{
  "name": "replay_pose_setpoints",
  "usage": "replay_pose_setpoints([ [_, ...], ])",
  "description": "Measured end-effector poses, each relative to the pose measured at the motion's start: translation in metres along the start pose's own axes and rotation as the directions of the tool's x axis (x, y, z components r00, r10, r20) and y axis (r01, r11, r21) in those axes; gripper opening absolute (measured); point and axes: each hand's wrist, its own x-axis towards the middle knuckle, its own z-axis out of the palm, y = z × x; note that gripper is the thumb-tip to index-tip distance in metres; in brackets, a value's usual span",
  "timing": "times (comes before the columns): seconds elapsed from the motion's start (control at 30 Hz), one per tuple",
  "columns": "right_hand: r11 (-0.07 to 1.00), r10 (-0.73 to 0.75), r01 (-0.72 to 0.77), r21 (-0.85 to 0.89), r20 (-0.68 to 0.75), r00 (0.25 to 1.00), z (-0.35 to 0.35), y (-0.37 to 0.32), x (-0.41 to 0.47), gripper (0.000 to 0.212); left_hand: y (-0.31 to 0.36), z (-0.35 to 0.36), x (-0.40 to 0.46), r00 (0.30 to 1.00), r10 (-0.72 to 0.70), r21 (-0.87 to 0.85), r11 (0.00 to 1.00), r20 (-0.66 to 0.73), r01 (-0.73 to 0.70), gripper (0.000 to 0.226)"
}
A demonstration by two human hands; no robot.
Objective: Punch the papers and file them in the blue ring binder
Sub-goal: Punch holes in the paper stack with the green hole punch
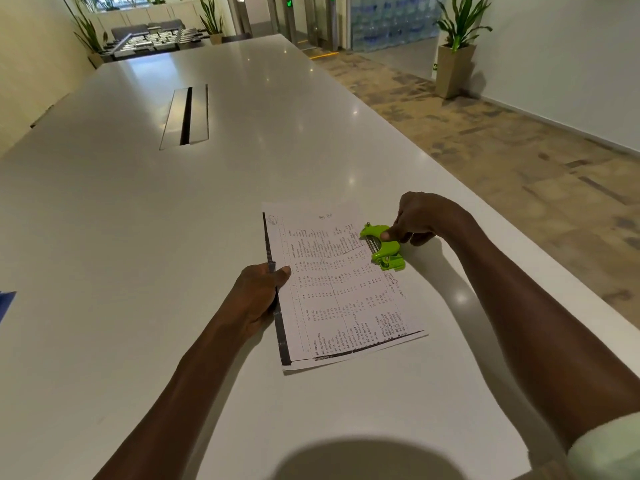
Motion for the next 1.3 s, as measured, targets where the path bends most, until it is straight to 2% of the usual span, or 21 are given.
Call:
replay_pose_setpoints([
  [0.6,0.983,0.074,-0.050,-0.177,0.129,0.989,-0.004,-0.002,0.007,0.044,-0.003,-0.002,0.004,1.000,-0.002,0.015,1.000,-0.008,0.002,0.013],
  [0.77,0.979,0.134,-0.096,-0.178,0.216,0.967,0.003,0.002,0.011,0.042,-0.003,-0.002,0.005,1.000,-0.018,0.026,0.999,-0.007,0.018,0.015],
  [0.87,0.986,0.157,-0.131,-0.106,0.298,0.942,0.005,0.006,0.012,0.036,-0.002,-0.003,0.008,1.000,-0.030,0.038,0.999,-0.007,0.030,0.016],
  [1.0,0.984,0.172,-0.144,-0.106,0.334,0.927,-0.001,0.002,0.012,0.033,-0.003,-0.004,0.009,0.999,-0.042,0.057,0.997,-0.016,0.043,0.018],
  [1.17,0.989,0.116,-0.086,-0.123,0.262,0.958,-0.008,-0.005,0.011,0.045,-0.005,-0.006,0.008,0.999,-0.045,0.041,0.998,-0.004,0.045,0.018],
  [1.3,0.995,0.076,-0.059,-0.081,0.237,0.968,-0.013,-0.015,0.007,0.037,-0.004,-0.005,0.007,0.999,-0.046,0.038,0.998,-0.003,0.046,0.016],
])
